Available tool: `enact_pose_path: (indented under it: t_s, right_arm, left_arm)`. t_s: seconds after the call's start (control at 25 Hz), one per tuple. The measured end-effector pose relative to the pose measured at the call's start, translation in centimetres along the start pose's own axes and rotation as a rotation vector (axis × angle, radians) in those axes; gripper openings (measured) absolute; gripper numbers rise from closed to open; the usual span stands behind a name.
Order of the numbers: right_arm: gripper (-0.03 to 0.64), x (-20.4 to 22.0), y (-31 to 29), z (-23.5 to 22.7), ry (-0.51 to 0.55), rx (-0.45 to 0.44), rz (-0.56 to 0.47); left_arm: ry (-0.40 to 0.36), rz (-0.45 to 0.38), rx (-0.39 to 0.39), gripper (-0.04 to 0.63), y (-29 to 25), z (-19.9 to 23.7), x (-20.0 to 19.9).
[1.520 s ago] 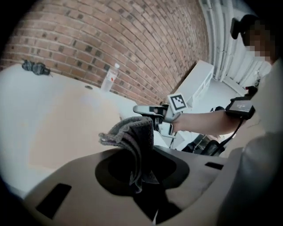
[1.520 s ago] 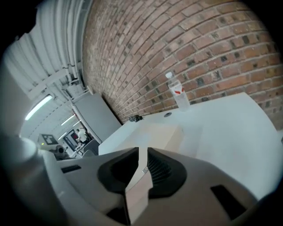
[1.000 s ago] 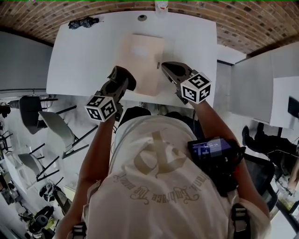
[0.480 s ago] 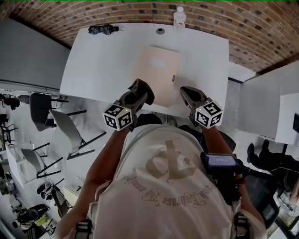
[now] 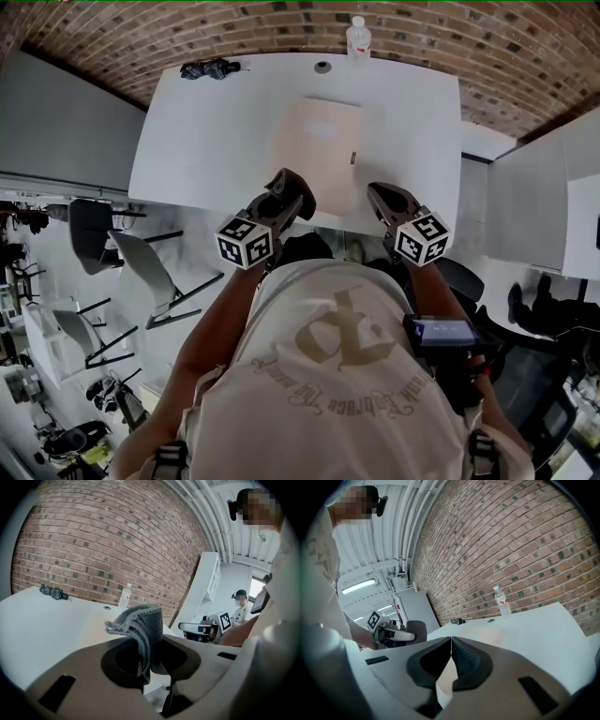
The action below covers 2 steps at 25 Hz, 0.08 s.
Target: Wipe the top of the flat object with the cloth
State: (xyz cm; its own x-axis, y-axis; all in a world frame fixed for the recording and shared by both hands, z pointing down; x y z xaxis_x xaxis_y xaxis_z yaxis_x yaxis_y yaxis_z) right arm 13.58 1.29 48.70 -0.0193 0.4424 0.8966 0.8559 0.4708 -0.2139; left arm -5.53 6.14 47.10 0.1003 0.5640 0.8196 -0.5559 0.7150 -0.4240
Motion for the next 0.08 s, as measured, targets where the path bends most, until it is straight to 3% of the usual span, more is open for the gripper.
enact_pose_path:
  t_s: [0.08]
  right_arm:
    - [0.023,0.14,0.26,0.28,-0.002,0.002,-0.004]
  left_arm:
    - [-0.003,0.008,0.000,0.103,0.17,-0.04,0.38]
Point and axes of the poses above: the fingertips, and each gripper's own axes: y backward along the fingers, z to its left, x out of its underside, the point moved 3 cm from there along y, backward along the fingers, and after that the axes turned 2 degrees about y, right-handed, at the moved point
